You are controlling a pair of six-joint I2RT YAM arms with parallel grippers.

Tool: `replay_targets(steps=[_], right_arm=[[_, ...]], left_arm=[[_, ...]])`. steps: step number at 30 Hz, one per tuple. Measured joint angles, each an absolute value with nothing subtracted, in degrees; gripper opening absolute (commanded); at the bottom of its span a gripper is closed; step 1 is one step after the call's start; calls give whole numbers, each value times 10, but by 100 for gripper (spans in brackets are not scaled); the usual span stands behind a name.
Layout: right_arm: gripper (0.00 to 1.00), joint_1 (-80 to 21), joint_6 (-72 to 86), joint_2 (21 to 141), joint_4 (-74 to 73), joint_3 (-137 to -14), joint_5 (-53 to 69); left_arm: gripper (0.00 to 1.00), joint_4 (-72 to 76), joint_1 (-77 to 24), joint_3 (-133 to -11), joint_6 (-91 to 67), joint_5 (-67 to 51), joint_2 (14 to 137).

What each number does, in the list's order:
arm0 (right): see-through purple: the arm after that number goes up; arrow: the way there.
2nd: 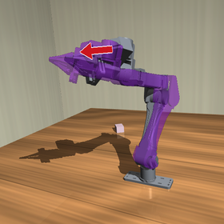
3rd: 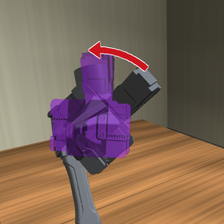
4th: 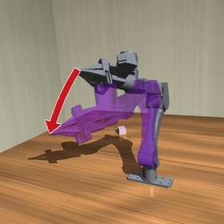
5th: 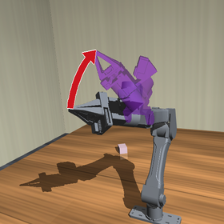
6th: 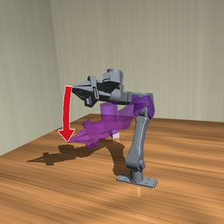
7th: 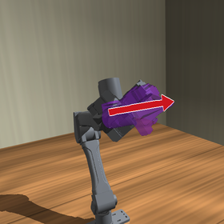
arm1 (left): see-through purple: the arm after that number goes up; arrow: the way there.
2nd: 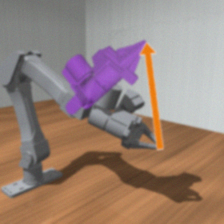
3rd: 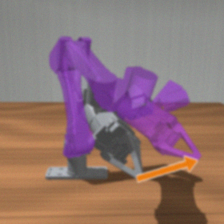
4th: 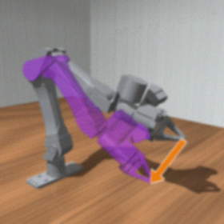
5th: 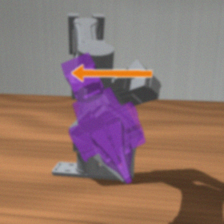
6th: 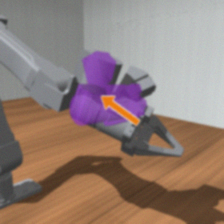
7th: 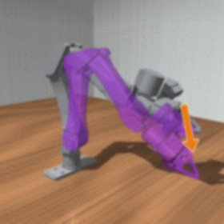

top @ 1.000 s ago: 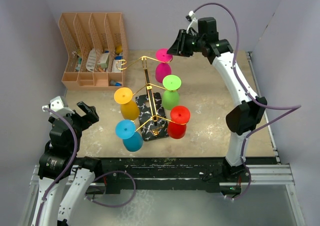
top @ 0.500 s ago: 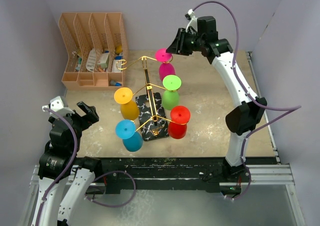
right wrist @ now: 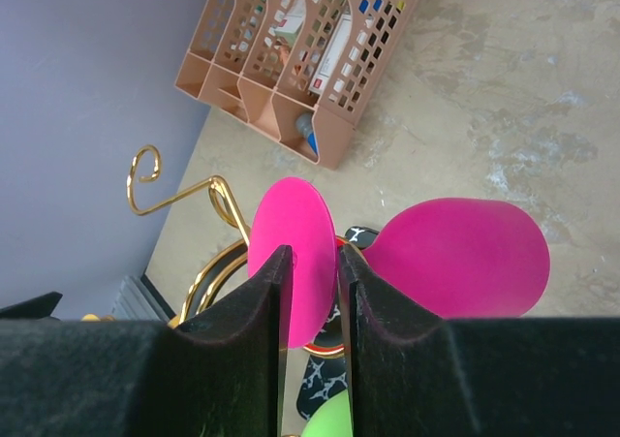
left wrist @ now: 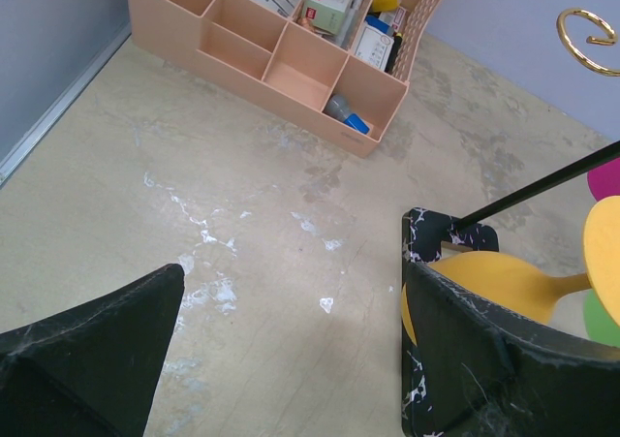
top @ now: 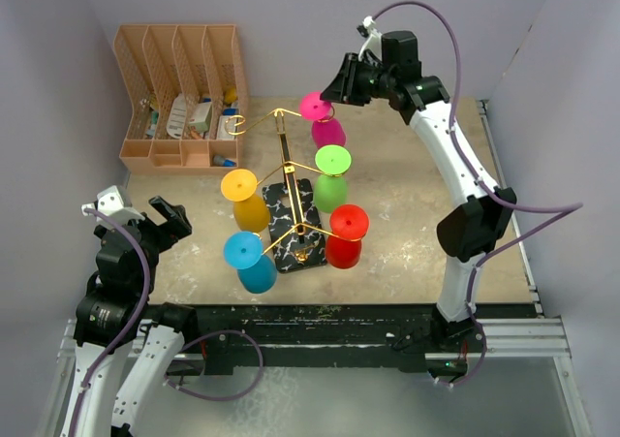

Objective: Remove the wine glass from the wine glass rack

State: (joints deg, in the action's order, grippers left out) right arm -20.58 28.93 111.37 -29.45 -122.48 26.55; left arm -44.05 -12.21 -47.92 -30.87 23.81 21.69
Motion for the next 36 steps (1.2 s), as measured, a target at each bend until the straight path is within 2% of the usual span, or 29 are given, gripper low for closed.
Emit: replay_targets(steps=[8, 15, 27, 36], right_arm=[[24, -206, 293, 1113, -288, -1213, 272], [0, -209, 303, 1111, -280, -1205, 283], [0, -210, 349, 1063, -218, -1131, 280], [0, -176, 434, 992, -110, -990, 278]], left_arm=[[99, -441, -122, -479, -309, 238, 217], [98, -441, -122, -479, -309, 238, 217], [98, -441, -122, -479, -309, 238, 217], [98, -441, -122, -479, -309, 238, 217]])
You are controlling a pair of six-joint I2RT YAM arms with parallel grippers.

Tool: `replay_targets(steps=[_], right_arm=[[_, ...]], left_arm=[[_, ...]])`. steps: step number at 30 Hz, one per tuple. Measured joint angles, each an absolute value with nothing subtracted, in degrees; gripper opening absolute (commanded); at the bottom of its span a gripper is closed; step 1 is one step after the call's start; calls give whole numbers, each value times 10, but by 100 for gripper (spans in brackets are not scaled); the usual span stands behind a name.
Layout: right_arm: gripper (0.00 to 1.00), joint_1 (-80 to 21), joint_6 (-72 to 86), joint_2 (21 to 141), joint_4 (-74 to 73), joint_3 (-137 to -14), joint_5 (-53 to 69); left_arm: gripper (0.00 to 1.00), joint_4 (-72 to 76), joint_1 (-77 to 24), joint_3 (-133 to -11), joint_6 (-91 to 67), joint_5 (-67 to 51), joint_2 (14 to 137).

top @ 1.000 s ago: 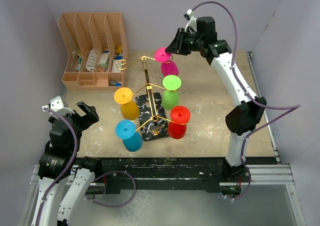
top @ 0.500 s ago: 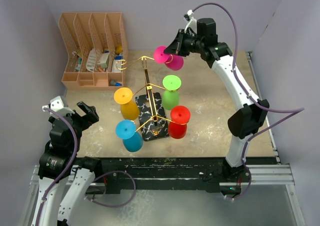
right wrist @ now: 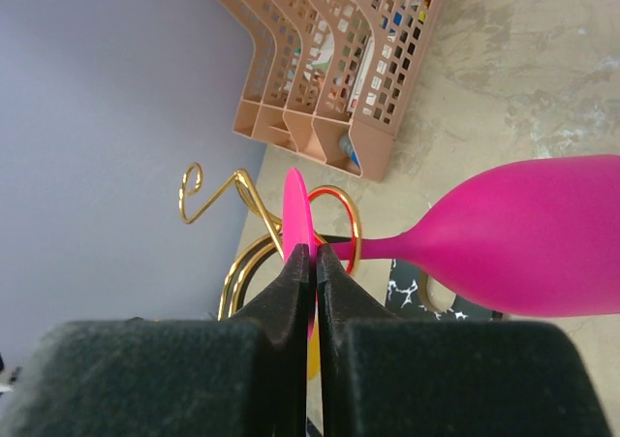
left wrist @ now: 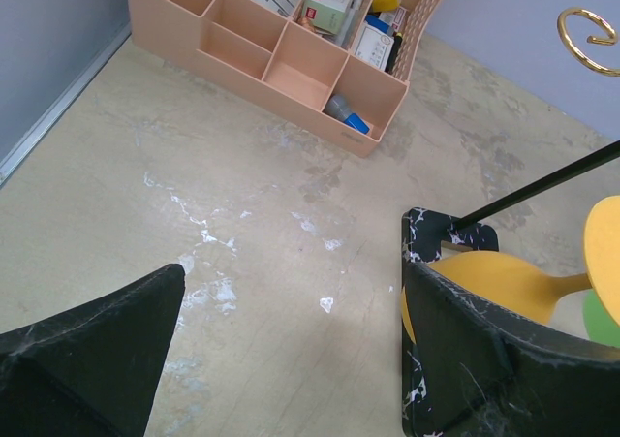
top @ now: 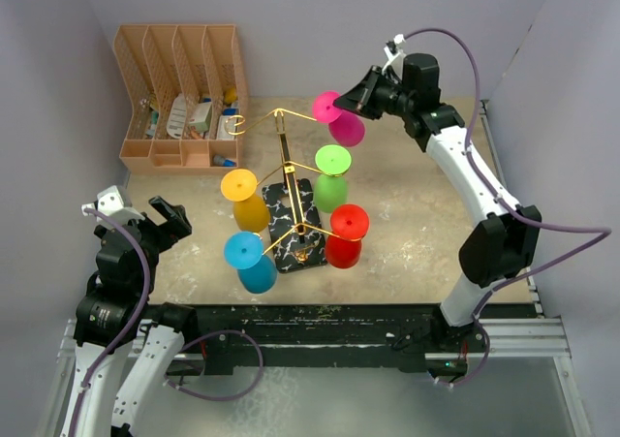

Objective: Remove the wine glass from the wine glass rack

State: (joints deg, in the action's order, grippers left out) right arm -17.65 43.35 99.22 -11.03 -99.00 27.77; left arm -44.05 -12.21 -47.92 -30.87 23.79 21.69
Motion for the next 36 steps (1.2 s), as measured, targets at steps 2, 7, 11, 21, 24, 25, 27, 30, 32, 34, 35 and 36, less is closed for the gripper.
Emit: replay_targets(steps=[2, 7, 11, 21, 24, 25, 27, 30, 32, 34, 35, 36], right_arm=[[0, -168, 451, 979, -91, -964, 281], [0, -161, 486, 975, -51, -939, 301], [0, -161, 500, 975, -25, -933, 326], [0, -161, 504, 974, -1, -933, 365], [0, -162, 502, 974, -1, -933, 371], [0, -163, 499, 974, -2, -933, 371], [0, -165, 497, 973, -3, -932, 372], [0, -169, 493, 971, -4, -931, 374], [0, -172, 492, 968, -5, -927, 375], [0, -174, 491, 966, -5, -926, 378], [0, -175, 490, 966, -4, -926, 381], [0, -176, 490, 966, -4, -926, 383]], left_arm=[[98, -441, -122, -479, -309, 238, 217], [98, -441, -122, -479, -309, 238, 217], [97, -441, -122, -479, -309, 238, 217], [92, -441, -122, -479, -309, 238, 217], [93, -441, -122, -479, -309, 238, 217], [94, -441, -122, -479, -309, 238, 217], [95, -441, -122, -479, -309, 237, 217], [95, -441, -122, -479, -309, 237, 217], [95, -440, -122, -479, -309, 237, 217], [95, -440, -122, -479, -309, 237, 217], [96, -440, -122, -479, -309, 237, 217], [95, -440, -122, -479, -309, 237, 217]])
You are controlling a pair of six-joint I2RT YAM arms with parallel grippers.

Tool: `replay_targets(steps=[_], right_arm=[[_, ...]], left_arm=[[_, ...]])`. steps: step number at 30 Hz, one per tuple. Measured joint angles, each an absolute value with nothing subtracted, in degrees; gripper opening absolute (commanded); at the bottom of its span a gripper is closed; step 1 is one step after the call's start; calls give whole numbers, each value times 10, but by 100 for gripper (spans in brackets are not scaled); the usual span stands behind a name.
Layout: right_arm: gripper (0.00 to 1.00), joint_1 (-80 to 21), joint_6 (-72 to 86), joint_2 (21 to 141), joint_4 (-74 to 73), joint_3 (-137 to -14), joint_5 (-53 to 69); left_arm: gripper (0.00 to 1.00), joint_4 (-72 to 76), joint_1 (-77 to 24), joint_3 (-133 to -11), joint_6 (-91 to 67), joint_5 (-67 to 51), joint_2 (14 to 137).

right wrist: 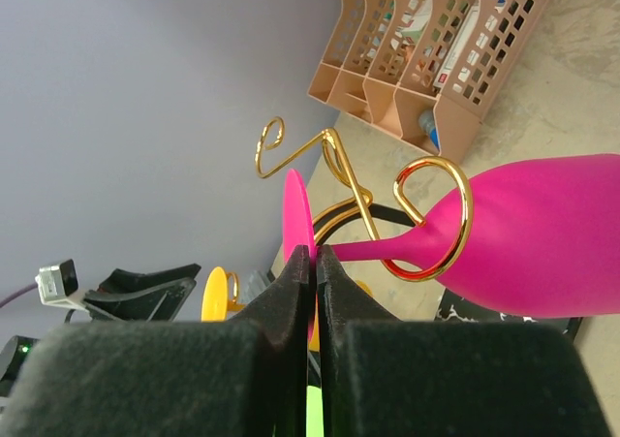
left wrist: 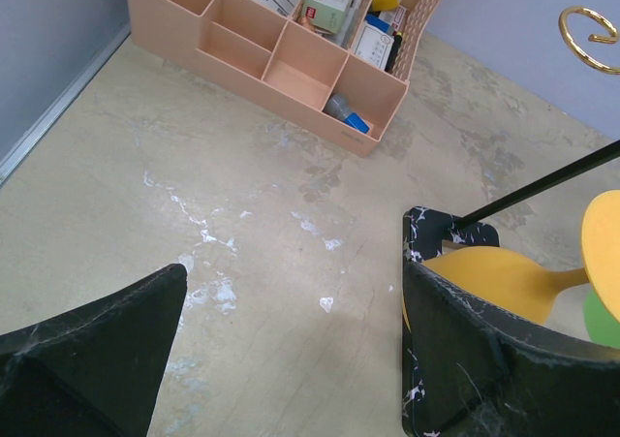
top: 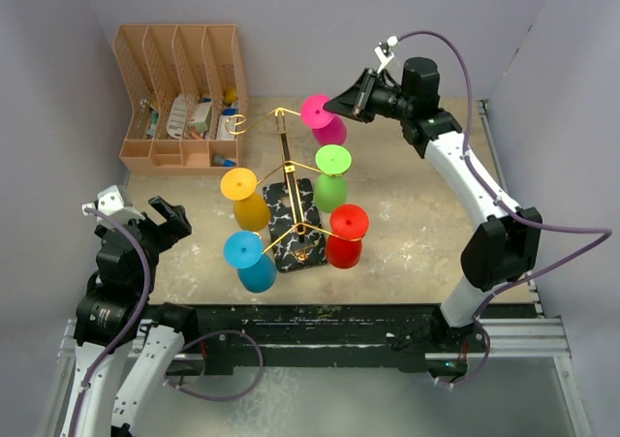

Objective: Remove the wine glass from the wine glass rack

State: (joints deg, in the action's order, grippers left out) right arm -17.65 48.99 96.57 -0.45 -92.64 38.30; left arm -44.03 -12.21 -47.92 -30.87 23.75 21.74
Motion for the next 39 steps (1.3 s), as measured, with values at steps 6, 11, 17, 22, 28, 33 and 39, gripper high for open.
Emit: replay_targets(steps=[6, 11, 17, 22, 28, 33, 39], right_arm=[[0, -181, 490, 980, -4, -946, 389], [0, -187, 494, 1010, -1, -976, 398], [0, -191, 498, 1037, 8, -986, 400], [0, -191, 495, 1054, 9, -1011, 392], [0, -191, 463, 1087, -4, -1093, 351], [0, -191, 403, 1124, -41, -1196, 302], [0, -191, 249, 1087, -79, -1185, 208]], left_arm=[[96, -440, -122, -479, -309, 237, 218], [96, -440, -122, -479, -309, 237, 218], [96, -440, -122, -479, -309, 237, 218], [99, -439, -122, -479, -309, 236, 218], [99, -438, -122, -479, -309, 232, 218], [99, -437, -122, -480, -309, 218, 228], [25, -425, -122, -527, -294, 129, 295]])
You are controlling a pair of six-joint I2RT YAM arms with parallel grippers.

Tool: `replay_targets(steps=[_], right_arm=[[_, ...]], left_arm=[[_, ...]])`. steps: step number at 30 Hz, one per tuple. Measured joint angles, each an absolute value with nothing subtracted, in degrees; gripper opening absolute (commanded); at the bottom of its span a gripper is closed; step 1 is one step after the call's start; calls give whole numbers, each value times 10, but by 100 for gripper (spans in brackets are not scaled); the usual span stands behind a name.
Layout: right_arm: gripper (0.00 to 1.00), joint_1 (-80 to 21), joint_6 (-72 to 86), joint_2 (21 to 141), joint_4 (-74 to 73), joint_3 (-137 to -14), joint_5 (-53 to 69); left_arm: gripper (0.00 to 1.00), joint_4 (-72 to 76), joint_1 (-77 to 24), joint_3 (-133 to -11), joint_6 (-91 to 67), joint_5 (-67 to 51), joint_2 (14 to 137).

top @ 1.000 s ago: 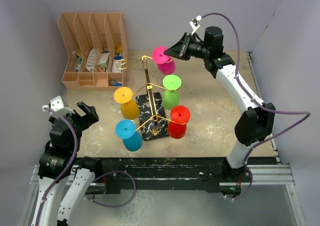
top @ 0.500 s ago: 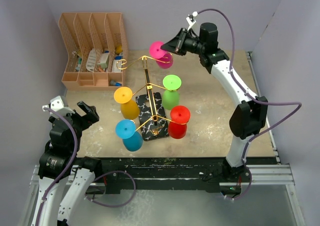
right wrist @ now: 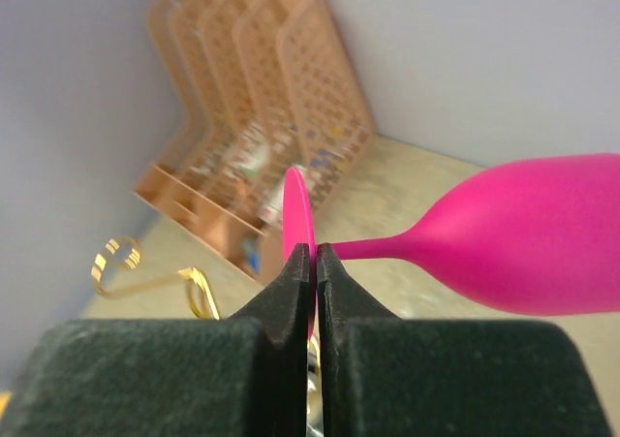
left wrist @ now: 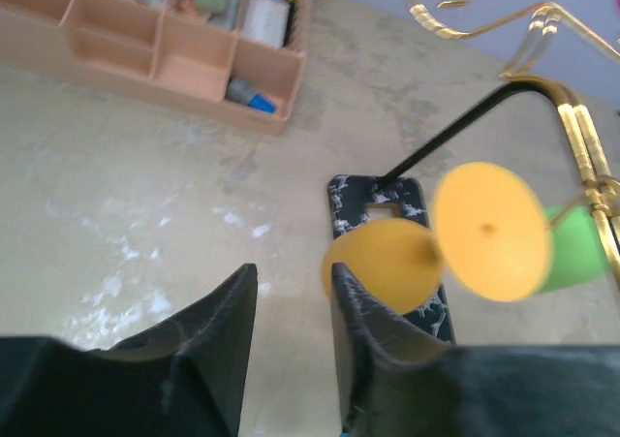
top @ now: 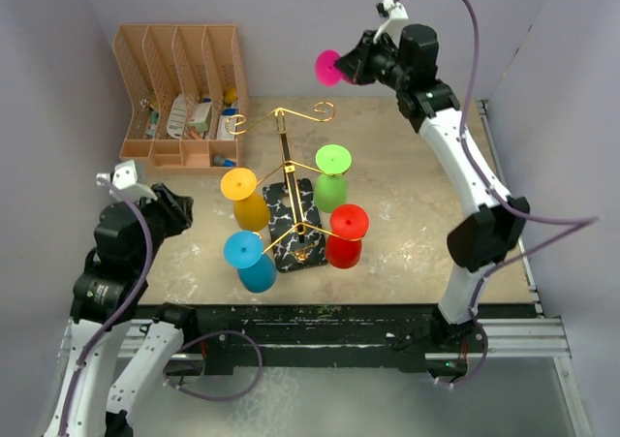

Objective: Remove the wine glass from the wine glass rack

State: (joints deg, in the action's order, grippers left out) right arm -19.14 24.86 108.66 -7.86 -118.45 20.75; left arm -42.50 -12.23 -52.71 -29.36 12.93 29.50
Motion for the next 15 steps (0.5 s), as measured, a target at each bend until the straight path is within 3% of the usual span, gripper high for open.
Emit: replay_targets(steps=[2, 3, 4, 5, 8, 10, 15], right_arm=[[0, -194, 195, 1025, -79, -1110, 184], [0, -196, 168, 989, -79, -1072, 173], [0, -201, 139, 948, -79, -1035, 160], [0, -207, 116, 914, -81, -1011, 152], [0, -253, 47, 799, -84, -956, 119], [0, -294, 10, 729, -89, -941, 100], [0, -358, -42, 601, -120, -938, 82]], left_arm=[[22, -423, -123, -582, -285, 86, 326], [26, -421, -123, -609, -284, 67, 339], [40, -420, -124, -645, -284, 47, 355], [61, -418, -124, -679, -287, 29, 370], [88, -411, -124, -795, -308, -37, 421], [93, -405, -124, -846, -328, -83, 446], [94, -370, -124, -883, -413, -208, 488]])
